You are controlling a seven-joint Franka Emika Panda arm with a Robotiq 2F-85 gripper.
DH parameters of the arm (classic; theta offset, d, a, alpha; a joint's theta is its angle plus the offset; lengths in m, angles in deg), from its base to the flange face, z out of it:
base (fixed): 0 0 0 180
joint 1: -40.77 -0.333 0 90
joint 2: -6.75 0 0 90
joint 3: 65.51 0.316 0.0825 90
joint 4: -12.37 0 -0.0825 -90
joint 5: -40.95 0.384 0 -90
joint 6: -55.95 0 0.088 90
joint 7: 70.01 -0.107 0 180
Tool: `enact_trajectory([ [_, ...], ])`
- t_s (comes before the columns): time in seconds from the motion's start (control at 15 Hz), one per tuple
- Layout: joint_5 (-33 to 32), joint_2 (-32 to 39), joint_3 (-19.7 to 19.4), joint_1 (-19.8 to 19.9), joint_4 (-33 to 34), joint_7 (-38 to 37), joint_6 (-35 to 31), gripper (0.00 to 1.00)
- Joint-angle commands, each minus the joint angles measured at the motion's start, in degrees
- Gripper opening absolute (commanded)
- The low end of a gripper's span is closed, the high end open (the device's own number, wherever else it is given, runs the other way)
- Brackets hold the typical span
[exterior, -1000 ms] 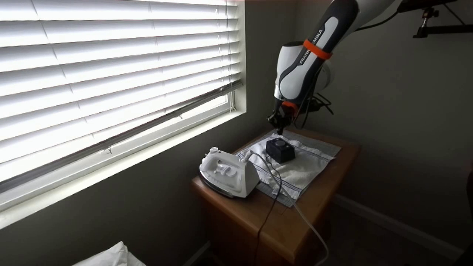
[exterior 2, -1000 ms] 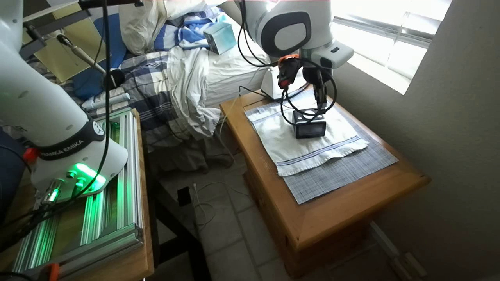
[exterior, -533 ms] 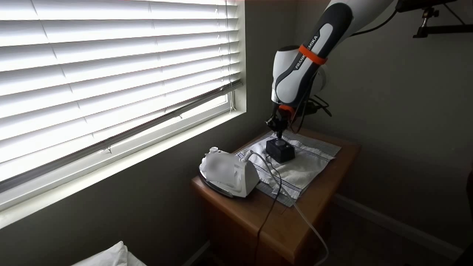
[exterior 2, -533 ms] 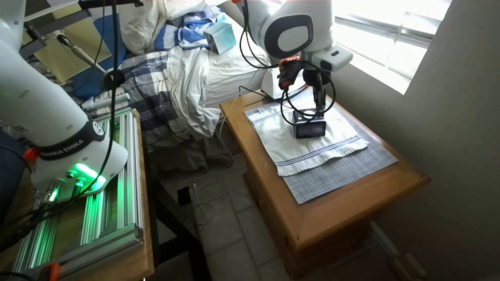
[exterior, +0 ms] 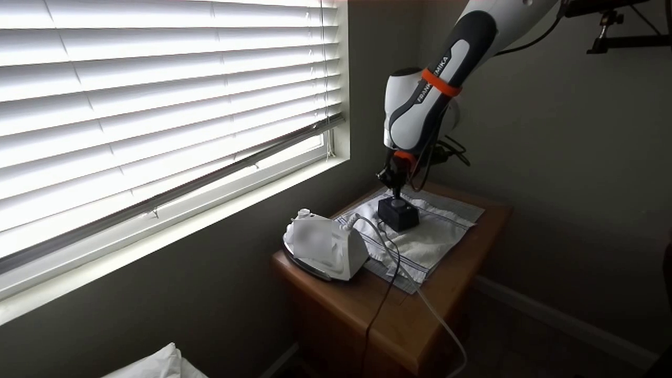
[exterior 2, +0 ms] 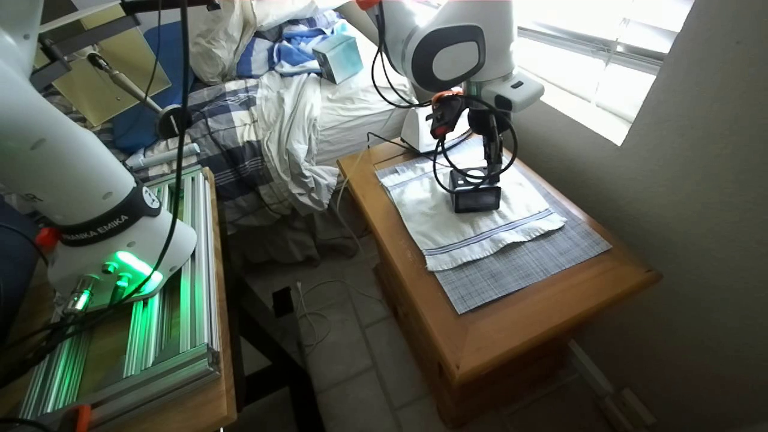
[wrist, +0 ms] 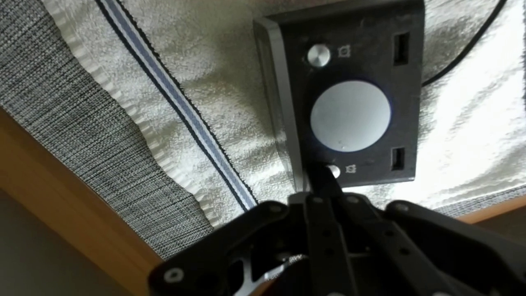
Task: Press a button on the alarm clock.
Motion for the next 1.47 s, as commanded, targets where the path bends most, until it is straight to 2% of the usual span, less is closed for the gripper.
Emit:
enact_trajectory([
  [0.0,-1.6,1.6,-1.0,-0.8,2.4,-2.9,1.9,0.00],
  [0.4,-2.6,2.7,-2.1,-2.4,3.1,-5.4,4.1,0.00],
  [0.67,-6.5,4.9,-6.8,-6.7,3.9,-11.0,4.0,0.00],
  [0.87,-8.4,6.2,-8.8,-8.7,4.2,-15.6,4.6,0.00],
  [1.2,-7.6,5.7,-5.9,-6.9,4.8,-17.5,6.7,0.00],
  [1.4,-7.3,2.5,-5.2,-5.6,3.7,-16.9,7.2,0.00],
])
